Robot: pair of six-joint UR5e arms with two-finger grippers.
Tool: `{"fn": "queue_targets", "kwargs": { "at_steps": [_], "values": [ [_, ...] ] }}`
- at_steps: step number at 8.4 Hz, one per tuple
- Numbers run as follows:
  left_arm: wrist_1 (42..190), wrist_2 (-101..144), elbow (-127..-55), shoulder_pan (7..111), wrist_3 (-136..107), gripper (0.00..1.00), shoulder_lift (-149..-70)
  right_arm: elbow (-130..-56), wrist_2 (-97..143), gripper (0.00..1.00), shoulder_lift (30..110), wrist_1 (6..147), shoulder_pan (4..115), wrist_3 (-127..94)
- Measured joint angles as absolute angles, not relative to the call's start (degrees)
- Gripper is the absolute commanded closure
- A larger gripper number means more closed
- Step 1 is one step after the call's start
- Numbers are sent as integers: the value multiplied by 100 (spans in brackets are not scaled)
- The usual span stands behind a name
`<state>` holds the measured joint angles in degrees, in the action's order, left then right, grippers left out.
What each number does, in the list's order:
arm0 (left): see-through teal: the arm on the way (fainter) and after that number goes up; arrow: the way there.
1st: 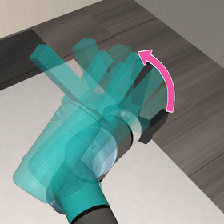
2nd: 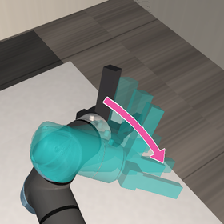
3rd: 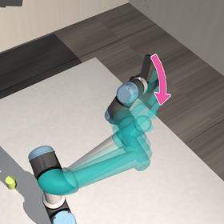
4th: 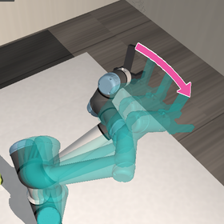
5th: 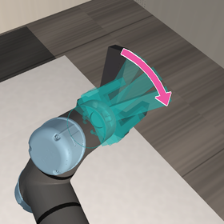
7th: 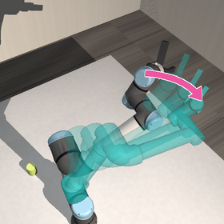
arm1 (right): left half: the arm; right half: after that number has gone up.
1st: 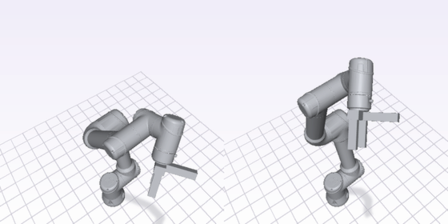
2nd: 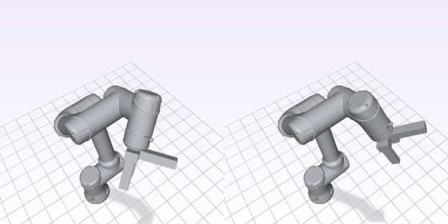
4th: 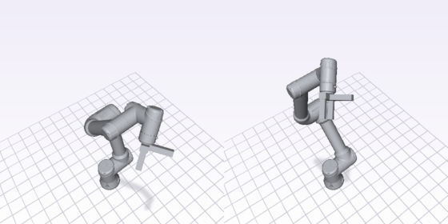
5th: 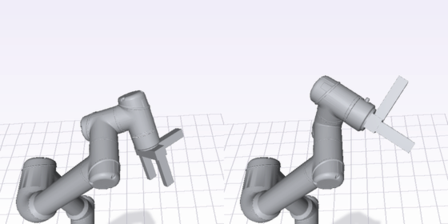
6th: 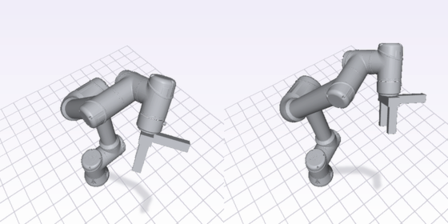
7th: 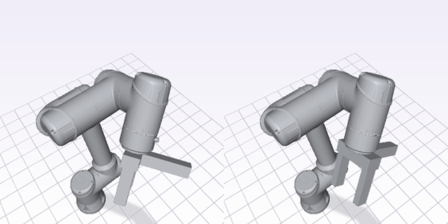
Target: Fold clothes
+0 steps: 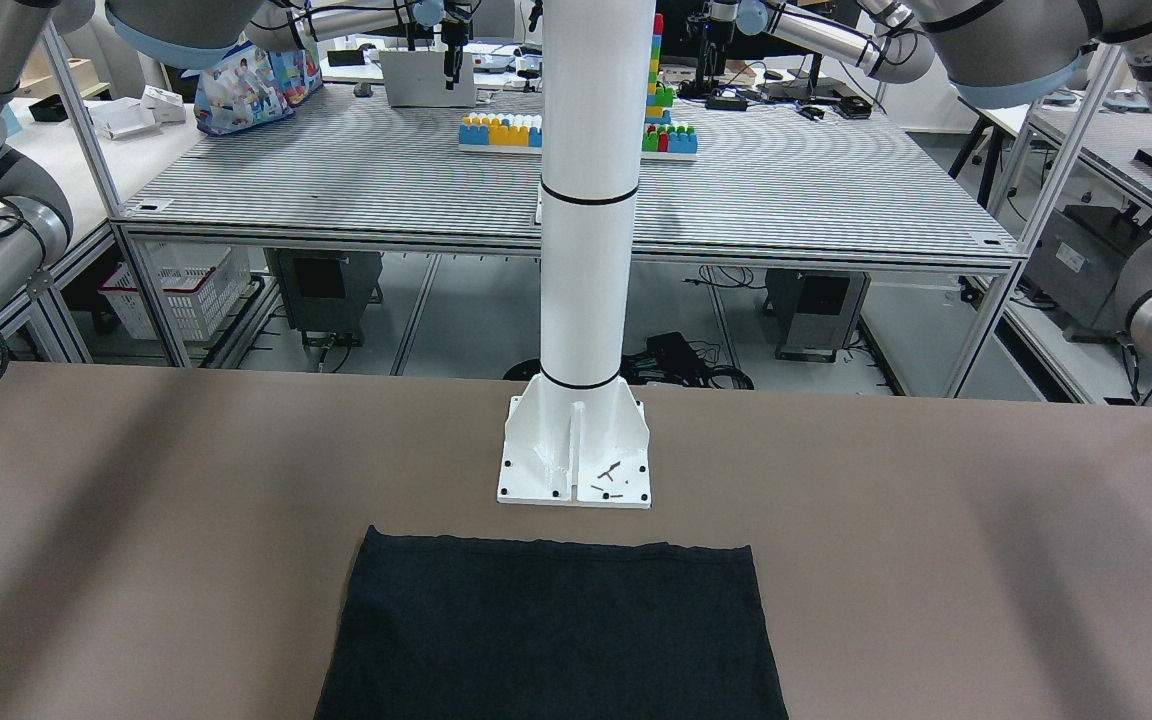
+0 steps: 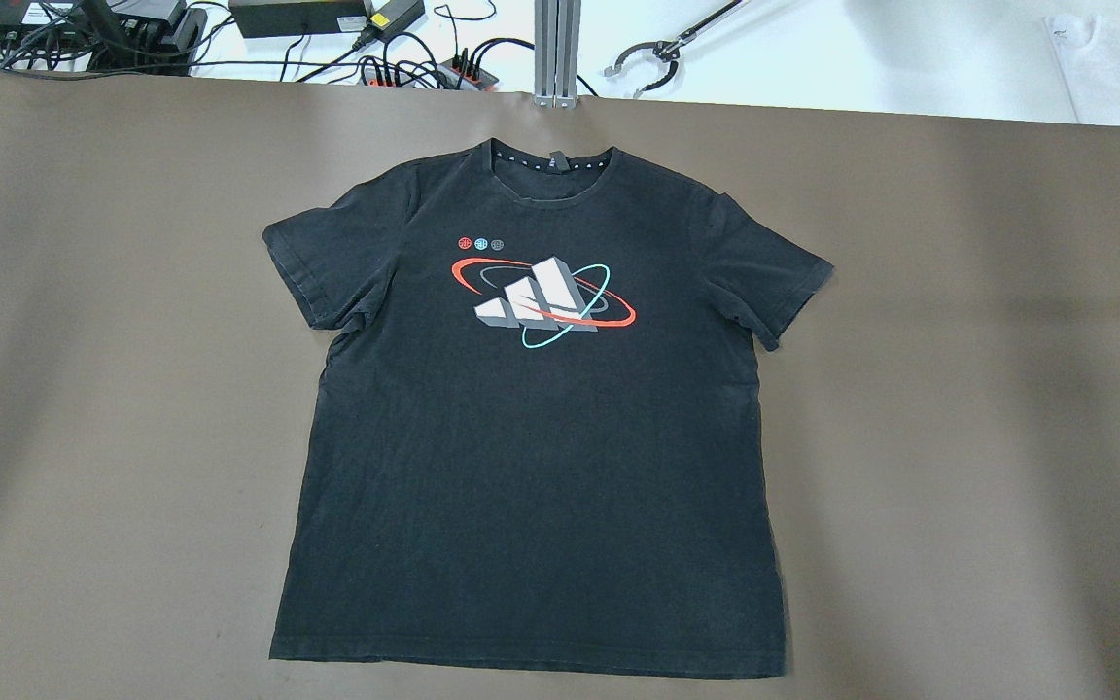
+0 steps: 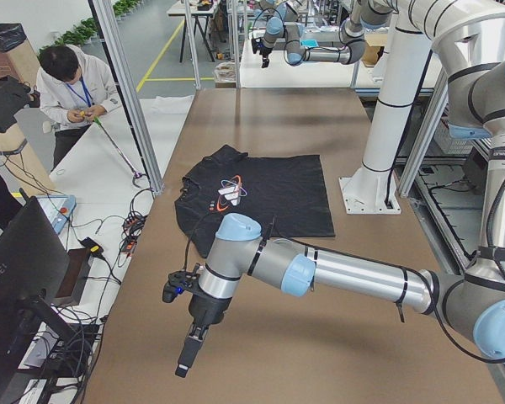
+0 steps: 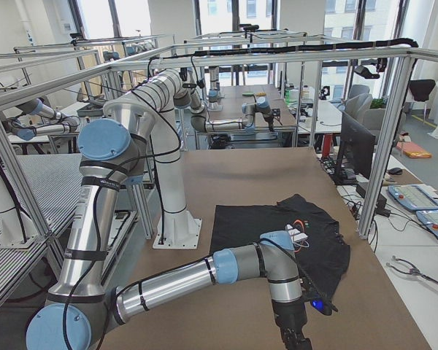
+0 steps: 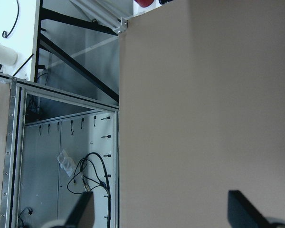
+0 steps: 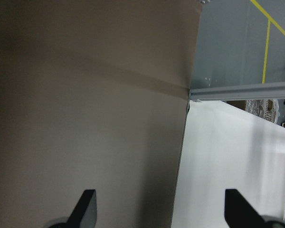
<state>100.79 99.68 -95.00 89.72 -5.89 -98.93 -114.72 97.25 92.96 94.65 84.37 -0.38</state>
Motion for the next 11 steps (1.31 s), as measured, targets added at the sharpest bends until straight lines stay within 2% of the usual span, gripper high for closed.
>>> {"fn": "queue_targets", "kwargs": {
  "at_steps": [7,11],
  "values": [
    [10765,9855,-9386,8476,-720,0,-10172,-11152,10028,5,9354,8202,8308,-52],
    [11117,9924,-8655,7778,-406,0,-10812,-10536,10044,5,8631,8122,7809,-89]
  ]
}}
